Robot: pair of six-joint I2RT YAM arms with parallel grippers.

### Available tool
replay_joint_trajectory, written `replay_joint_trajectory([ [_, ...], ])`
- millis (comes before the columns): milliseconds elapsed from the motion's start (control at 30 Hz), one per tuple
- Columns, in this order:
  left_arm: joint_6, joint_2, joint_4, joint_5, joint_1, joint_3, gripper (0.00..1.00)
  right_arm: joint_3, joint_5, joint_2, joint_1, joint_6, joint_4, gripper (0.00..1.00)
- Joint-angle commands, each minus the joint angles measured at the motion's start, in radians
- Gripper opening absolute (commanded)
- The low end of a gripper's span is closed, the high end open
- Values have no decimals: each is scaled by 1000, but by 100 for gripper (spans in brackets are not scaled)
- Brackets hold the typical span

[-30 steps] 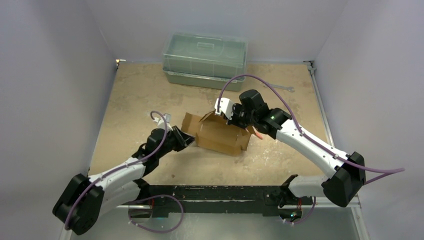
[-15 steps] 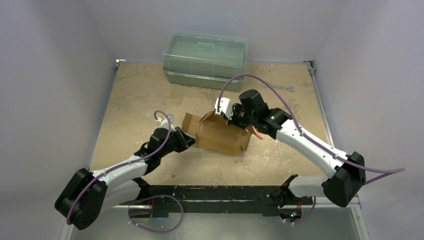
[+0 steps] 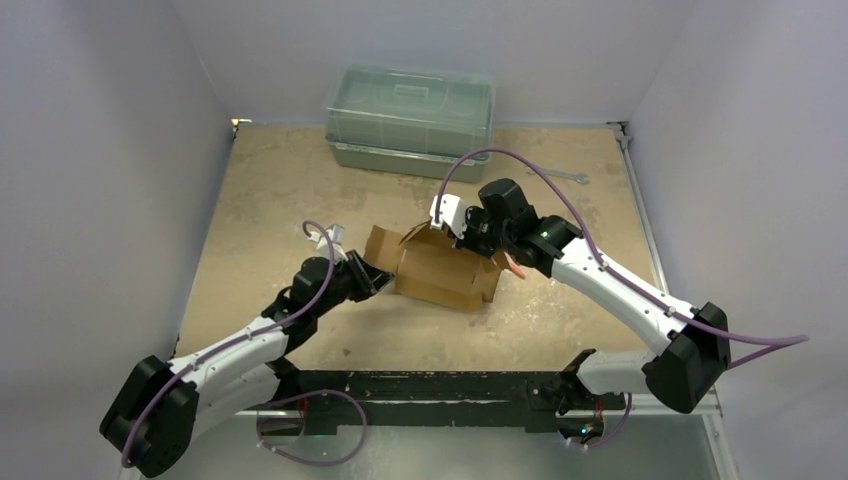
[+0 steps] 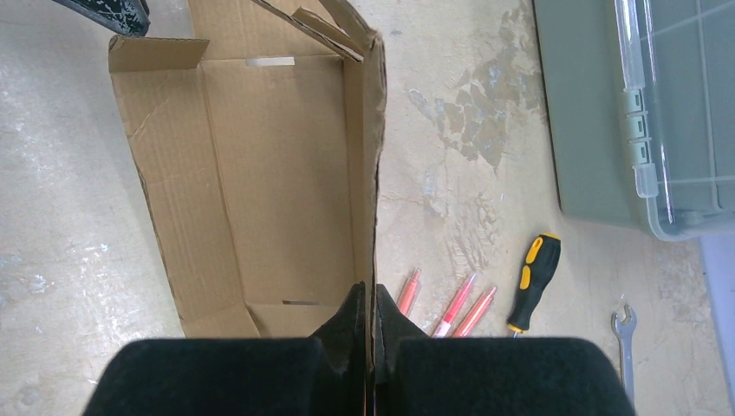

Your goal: Fold the paper box

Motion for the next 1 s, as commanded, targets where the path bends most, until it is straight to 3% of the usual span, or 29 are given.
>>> replay_joint_trajectory([
  [0, 30, -13, -10, -14, -6, 28, 18, 6, -16, -4, -6, 17, 24, 0],
  [367, 43, 112, 93, 84, -20, 47, 18, 7, -24, 4, -6, 18, 23, 0],
  [967, 107, 297, 1, 54, -64, 121, 18, -10, -45, 12, -6, 25, 27, 0],
])
